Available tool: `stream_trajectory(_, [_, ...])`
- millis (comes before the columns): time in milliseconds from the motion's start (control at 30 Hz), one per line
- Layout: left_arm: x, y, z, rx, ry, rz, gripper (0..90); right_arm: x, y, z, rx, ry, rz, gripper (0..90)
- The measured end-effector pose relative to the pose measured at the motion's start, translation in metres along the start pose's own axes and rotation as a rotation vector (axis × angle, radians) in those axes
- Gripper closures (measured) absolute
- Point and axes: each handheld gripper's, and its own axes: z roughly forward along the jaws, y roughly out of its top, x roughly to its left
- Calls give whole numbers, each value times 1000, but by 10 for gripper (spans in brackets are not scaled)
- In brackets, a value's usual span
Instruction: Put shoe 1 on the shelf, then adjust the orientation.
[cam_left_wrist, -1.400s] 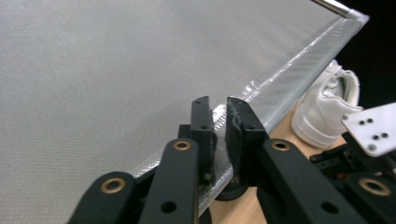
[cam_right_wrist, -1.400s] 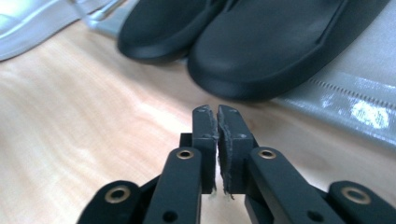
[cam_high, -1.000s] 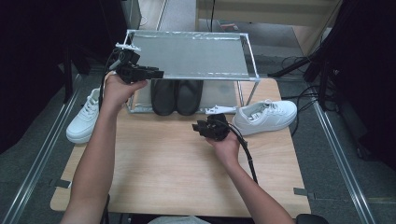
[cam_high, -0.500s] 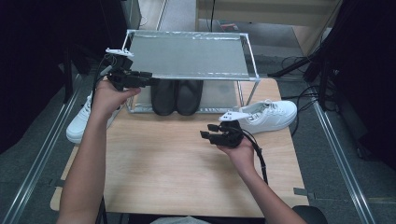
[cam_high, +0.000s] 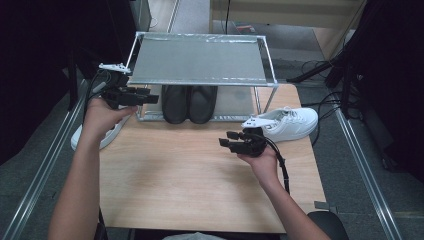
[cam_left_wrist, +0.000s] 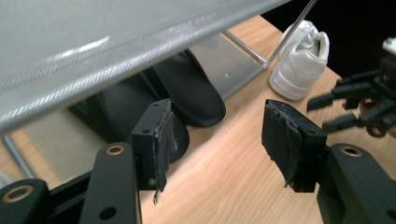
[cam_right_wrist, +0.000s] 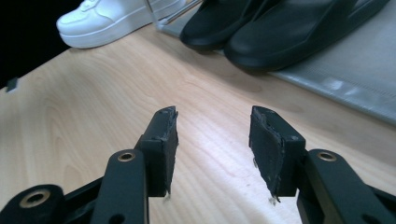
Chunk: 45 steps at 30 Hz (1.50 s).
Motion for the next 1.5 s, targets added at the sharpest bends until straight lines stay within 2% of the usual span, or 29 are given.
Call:
stream_trajectory(133, [2, -9, -7, 14, 8, 3, 427, -3, 4, 0, -12, 5, 14, 521])
stream_trajectory(300, [6, -18, -13, 20, 23, -3, 416, -3, 7, -1, -14, 2, 9, 495])
stream_trajectory(433, [9, -24, -19, 6, 11, -13, 404, -3, 8, -3, 5, 3, -16, 491])
stream_trajectory(667, [16, -37, -25, -12, 45, -33, 401, -6, 5, -12, 60, 8, -64, 485])
stream_trajectory(800, [20, -46, -25, 13, 62, -54, 404, -7, 0, -22, 47, 28, -65, 485])
stream_trajectory(933, [21, -55, -27, -3, 78, -44, 397, -5, -2, -27, 37, 36, -73, 485])
stream_trajectory(1233, [36, -68, -31, 3, 104, -66, 393, -8, -1, -27, 26, 21, -79, 495])
stream_trajectory(1500, [49, -74, -32, -2, 124, -68, 394, -10, -3, -25, 32, 6, -65, 495])
